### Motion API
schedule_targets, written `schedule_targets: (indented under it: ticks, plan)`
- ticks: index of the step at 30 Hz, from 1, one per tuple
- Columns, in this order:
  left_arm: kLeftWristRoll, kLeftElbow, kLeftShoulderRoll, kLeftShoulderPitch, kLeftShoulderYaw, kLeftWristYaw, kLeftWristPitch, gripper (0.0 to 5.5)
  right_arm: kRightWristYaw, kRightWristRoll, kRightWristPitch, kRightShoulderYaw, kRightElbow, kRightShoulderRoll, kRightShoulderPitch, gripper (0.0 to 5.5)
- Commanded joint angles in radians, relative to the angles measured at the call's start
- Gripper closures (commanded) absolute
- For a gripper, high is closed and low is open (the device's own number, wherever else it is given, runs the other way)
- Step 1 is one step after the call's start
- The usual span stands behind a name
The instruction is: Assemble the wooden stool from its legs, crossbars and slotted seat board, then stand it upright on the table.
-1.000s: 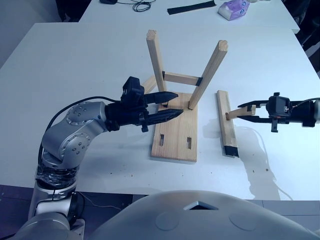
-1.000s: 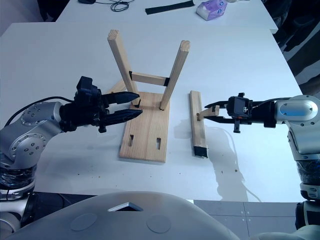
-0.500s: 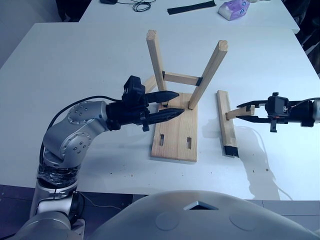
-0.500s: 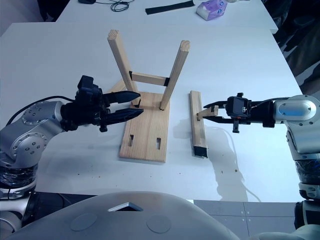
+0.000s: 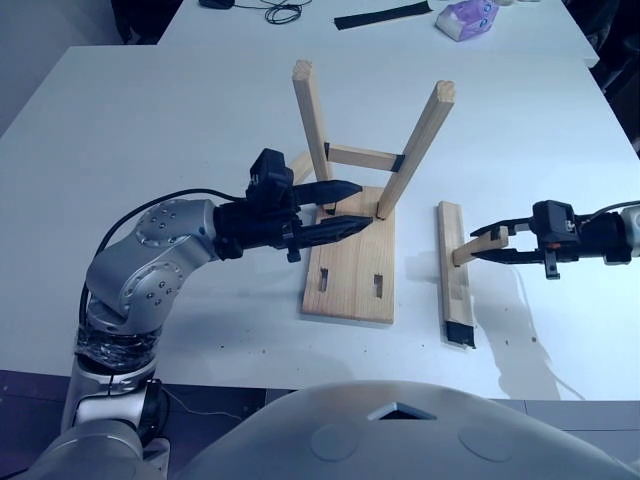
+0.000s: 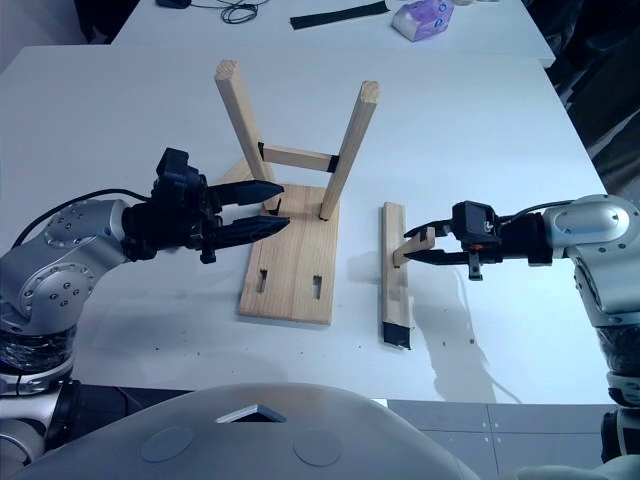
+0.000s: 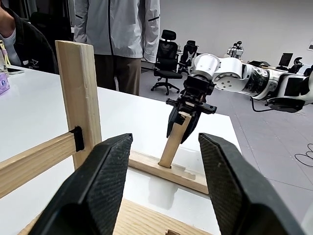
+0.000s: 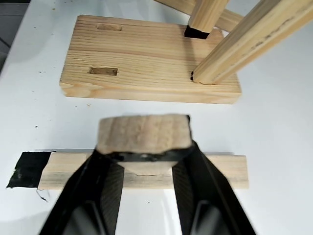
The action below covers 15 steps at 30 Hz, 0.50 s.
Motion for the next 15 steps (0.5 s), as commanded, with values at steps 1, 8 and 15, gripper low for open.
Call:
schedule_targets:
  ticks: [1, 8, 15]
  plan:
    - [-0.001, 0.001, -0.001, -0.01, -0.017, 0.003, 0.011, 2.99, 0.02, -0.081, 0.029, 0.106, 0.041, 0.025, -0.033, 4.2]
    - [-0.006, 0.009, 0.009, -0.012, -0.014, -0.006, 0.011, 2.99, -0.008, -0.108, -0.016, 0.148, 0.034, 0.026, 0.035, 4.2]
    - [-0.008, 0.019, 0.012, -0.02, -0.009, -0.01, 0.01, 2.99, -0.092, -0.02, 0.02, 0.084, -0.006, 0.069, 0.065, 4.2]
